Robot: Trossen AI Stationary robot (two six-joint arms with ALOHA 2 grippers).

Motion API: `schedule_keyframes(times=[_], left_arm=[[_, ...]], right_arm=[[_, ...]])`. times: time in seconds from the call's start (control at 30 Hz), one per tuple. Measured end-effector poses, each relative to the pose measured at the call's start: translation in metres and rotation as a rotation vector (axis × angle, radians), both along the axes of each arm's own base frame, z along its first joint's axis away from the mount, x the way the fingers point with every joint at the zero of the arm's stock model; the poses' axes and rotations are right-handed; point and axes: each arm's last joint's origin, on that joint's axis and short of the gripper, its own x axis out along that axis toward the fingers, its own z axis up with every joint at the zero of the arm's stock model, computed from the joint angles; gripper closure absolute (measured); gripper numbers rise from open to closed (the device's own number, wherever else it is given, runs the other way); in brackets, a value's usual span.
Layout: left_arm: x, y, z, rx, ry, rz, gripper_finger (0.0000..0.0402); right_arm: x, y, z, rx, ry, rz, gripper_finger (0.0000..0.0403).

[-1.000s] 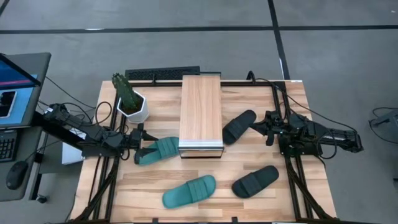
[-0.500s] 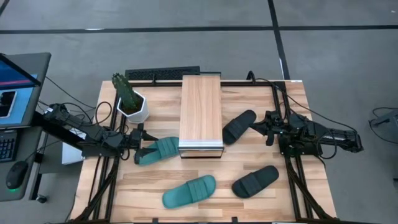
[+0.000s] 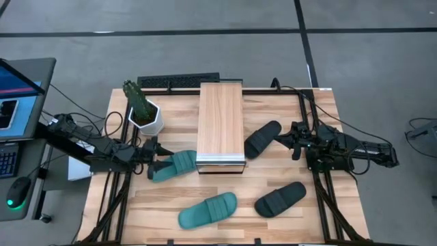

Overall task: Pick and place slides into the shelf
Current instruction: Put the top green slide on the shelf

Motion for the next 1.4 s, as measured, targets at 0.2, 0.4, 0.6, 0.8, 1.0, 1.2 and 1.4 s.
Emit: schedule_keyframes(times=[0.2,0.4,0.6,0.8,1.0,1.2,1.4], left_arm=[[0.0001,-0.0001,0.0004,-0.044,-0.005,0.008,0.0166],[0.0001,-0.0001,0.0004,-0.280,-0.008,0.057,0.0166],[0.0001,-0.0001,0.0004,-0.581,-0.012,0.115,0.0166],[0.0001,-0.0014,0.0004,-0.860,0.005,0.132,0.0166],[-0.0004,-0.0026,-0.0017,-1.032,0.051,0.140,0.0166],[-0.0004,-0.0004,-0.0018,-1.198,0.006,0.245,0.0167],[0.0024,0.0000,-0.0081,-1.234,0.013,0.345,0.0176]], right_arm=[[0.0000,0.0000,0.0000,0.000,0.000,0.000,0.0401],[0.0000,0.0000,-0.0001,0.000,0.000,0.000,0.0401],[0.0000,0.0000,0.0000,0.000,0.000,0.000,0.0401],[0.0000,0.0000,0.0000,0.000,0.000,0.000,0.0401],[0.0000,0.0000,0.0000,0.000,0.000,0.000,0.0401],[0.0000,0.0000,0.0000,0.000,0.000,0.000,0.0401],[0.0000,0.0000,0.0000,0.000,0.000,0.000,0.0401]])
